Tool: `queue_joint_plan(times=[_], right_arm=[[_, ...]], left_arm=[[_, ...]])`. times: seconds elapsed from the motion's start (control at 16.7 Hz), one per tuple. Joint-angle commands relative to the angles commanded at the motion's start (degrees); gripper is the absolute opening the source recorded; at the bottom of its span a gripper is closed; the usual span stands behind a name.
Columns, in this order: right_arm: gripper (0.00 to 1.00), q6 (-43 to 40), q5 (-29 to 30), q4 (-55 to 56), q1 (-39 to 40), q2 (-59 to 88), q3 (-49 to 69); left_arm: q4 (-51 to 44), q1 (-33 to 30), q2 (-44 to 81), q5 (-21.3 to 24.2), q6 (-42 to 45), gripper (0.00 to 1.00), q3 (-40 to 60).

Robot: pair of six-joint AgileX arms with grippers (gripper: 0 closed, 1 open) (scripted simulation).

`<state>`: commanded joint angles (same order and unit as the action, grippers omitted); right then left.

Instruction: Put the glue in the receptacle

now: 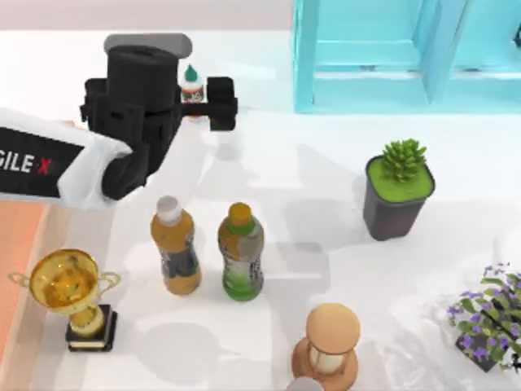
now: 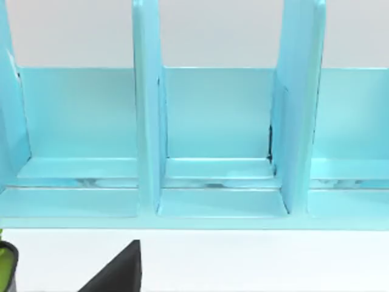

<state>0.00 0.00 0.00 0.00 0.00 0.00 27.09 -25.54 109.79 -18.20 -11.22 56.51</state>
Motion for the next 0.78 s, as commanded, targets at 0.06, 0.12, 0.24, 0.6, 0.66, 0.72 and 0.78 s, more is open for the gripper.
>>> queue_joint_plan(times=[0.06,0.12,0.24,0.6,0.66,0.72,0.78], right_arm=[[1.0,0.0,0.0,0.0,0.0,0.0,0.0],[1.0,0.0,0.0,0.0,0.0,0.0,0.0],[1.0,0.0,0.0,0.0,0.0,0.0,0.0],[1.0,0.0,0.0,0.0,0.0,0.0,0.0],[1.0,0.0,0.0,0.0,0.0,0.0,0.0],[1.0,0.0,0.0,0.0,0.0,0.0,0.0],[1.0,0.0,0.0,0.0,0.0,0.0,0.0]], left_arm=[[0.51,-0.37,2.93,-0.84,-0.51,1.0,1.22],[0.9,-0.73,5.32,-1.57,-0.96,1.0,2.14],[1.37,-1.39,8.45,-2.66,-1.66,1.0,3.19],[1.39,-1.33,9.27,-2.92,-1.83,1.0,3.07],[1.31,-1.27,9.28,-2.87,-1.79,1.0,3.21],[0.9,-0.99,9.39,-2.6,-1.61,1.0,3.92],[0.25,-0.52,9.73,-2.19,-1.33,1.0,5.17]])
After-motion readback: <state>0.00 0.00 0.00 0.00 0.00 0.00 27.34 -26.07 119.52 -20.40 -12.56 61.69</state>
